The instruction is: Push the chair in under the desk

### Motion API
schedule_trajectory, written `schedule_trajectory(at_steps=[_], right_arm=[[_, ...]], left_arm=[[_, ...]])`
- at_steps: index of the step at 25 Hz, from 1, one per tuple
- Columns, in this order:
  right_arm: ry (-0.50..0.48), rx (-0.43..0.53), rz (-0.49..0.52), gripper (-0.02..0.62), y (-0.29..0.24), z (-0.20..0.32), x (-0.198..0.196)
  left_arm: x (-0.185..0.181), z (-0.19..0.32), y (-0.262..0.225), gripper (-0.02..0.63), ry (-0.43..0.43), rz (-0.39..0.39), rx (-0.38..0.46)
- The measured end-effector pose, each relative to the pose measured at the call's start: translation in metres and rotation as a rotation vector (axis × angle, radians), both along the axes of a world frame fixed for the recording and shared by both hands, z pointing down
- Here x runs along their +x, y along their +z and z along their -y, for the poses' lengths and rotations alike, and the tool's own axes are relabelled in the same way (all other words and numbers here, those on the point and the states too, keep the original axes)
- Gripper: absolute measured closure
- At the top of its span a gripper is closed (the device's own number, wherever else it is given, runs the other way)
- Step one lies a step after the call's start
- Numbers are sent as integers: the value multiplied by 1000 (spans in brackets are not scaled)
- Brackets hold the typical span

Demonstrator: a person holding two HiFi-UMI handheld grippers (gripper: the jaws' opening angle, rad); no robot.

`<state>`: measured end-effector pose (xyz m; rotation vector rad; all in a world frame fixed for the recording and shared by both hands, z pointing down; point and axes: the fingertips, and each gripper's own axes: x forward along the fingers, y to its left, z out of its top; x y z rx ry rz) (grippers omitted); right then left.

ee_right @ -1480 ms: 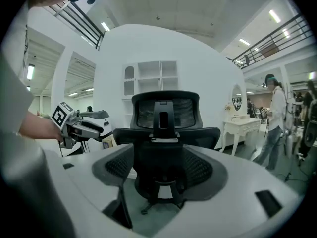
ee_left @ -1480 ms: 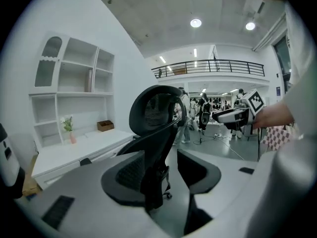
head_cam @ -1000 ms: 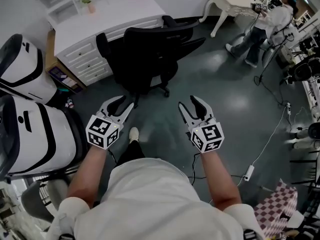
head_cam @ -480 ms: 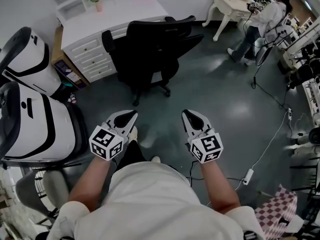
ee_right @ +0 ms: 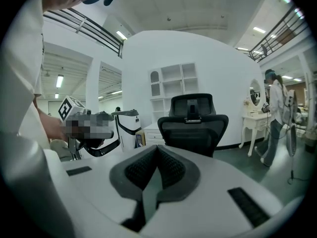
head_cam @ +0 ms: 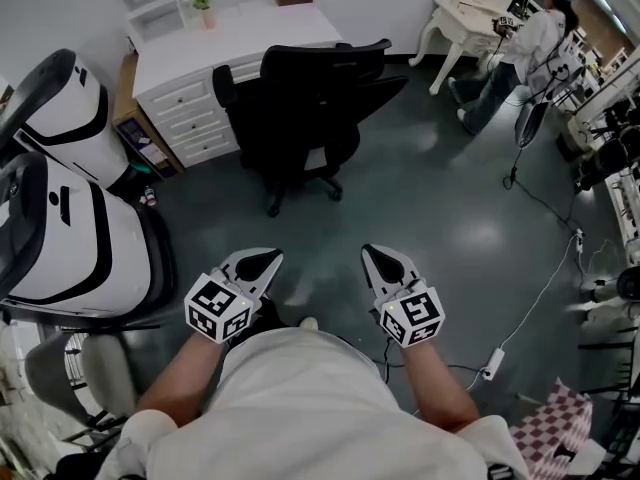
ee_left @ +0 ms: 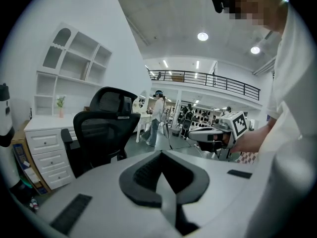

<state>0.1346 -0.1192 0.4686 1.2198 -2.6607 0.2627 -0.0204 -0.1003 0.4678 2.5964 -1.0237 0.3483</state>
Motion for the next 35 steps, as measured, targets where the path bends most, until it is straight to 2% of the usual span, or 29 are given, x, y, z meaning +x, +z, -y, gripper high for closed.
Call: schedule_trajectory(at_steps=[7, 22, 35], right_arm=[[4, -9, 10, 591, 0, -9, -3], [-61, -21, 18, 591, -2, -25, -20], [-59, -16, 22, 592, -6, -34, -10]], left_arm=[[3, -8, -5, 609, 24, 2, 13], [-9, -25, -6, 611, -16, -8, 9], [1, -32, -4, 611, -15, -2, 10]])
